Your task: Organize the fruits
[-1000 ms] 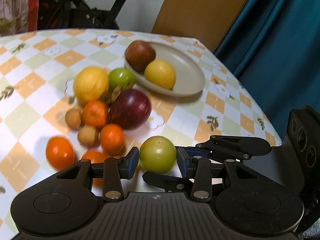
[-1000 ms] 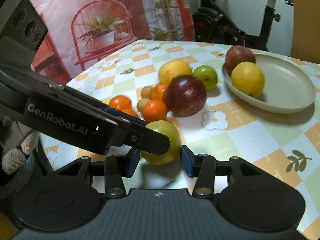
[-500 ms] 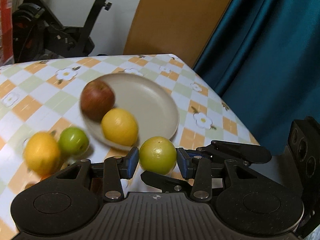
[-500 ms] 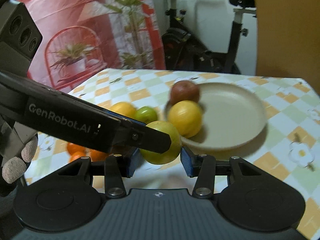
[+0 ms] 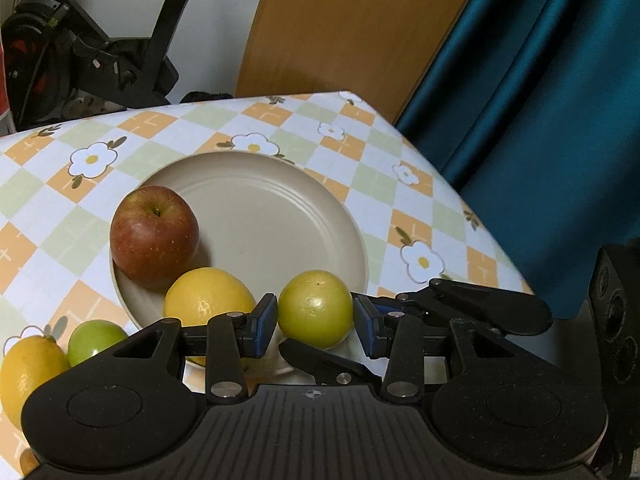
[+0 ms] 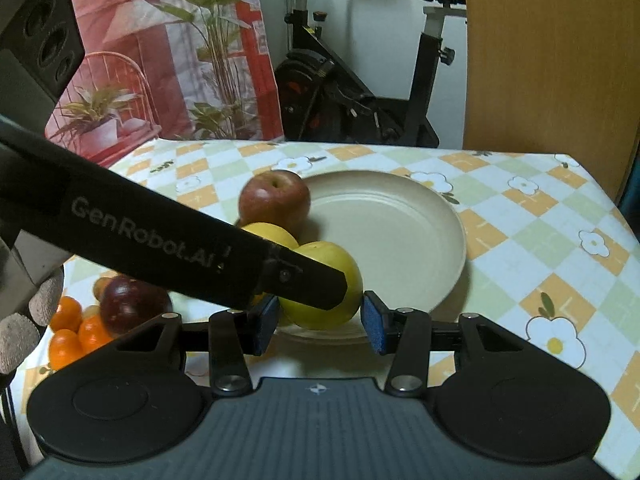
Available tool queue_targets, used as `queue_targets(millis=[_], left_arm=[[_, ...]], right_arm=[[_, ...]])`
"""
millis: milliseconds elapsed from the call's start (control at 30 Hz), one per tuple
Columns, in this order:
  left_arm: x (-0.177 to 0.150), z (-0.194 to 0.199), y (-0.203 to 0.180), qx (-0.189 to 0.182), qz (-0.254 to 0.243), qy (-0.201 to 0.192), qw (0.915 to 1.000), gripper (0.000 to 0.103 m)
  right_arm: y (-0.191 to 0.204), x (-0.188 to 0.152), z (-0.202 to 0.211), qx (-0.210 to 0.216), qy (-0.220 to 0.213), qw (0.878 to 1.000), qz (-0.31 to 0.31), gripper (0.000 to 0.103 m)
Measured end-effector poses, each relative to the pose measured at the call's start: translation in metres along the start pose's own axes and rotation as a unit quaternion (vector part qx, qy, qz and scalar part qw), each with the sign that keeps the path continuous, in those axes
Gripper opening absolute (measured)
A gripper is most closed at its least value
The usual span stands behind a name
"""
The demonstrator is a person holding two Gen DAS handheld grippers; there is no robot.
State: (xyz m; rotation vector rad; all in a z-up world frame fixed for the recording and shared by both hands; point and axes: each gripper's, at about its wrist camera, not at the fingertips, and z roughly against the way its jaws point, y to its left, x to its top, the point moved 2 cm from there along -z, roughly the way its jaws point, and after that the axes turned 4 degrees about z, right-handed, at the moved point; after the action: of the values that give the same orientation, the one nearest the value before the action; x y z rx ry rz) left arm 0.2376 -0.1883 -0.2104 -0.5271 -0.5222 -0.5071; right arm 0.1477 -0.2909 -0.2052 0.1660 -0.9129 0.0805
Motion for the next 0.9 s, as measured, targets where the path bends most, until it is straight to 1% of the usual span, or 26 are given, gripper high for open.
queue_targets(millis=[100,267,500,733,900], left_arm=[[0.001,-0.005,-0.001,0.01,-0.02,0.003,0.9998,0.045],[-0.001,-0.003,0.001,0.016,-0.029,0.004,0.9994,0.045],[-0.01,0.003,0.002,0.035,-0.058,0.008,0.9977,0.045],[-0.014,0.006,0.009,0.04,-0.05,0.01,0.9979,0.045],[-0.015,0.006,0.01,0.039,-0.037,0.012,0.9985,0.045]], right_arm=[[-0.002,0.0,-0.007,0.0,0.01,1.0,-0.003,0.048],[0.001,0.001,-0.013,0.0,0.017,1.0,-0.006,0.048],[0.008,0.0,-0.015,0.006,0.022,0.999,-0.022,0.048],[0.022,-0.002,-0.019,0.01,0.03,0.999,-0.023,0.048],[0.021,-0.001,-0.02,0.008,0.034,0.999,-0.025,0.048]])
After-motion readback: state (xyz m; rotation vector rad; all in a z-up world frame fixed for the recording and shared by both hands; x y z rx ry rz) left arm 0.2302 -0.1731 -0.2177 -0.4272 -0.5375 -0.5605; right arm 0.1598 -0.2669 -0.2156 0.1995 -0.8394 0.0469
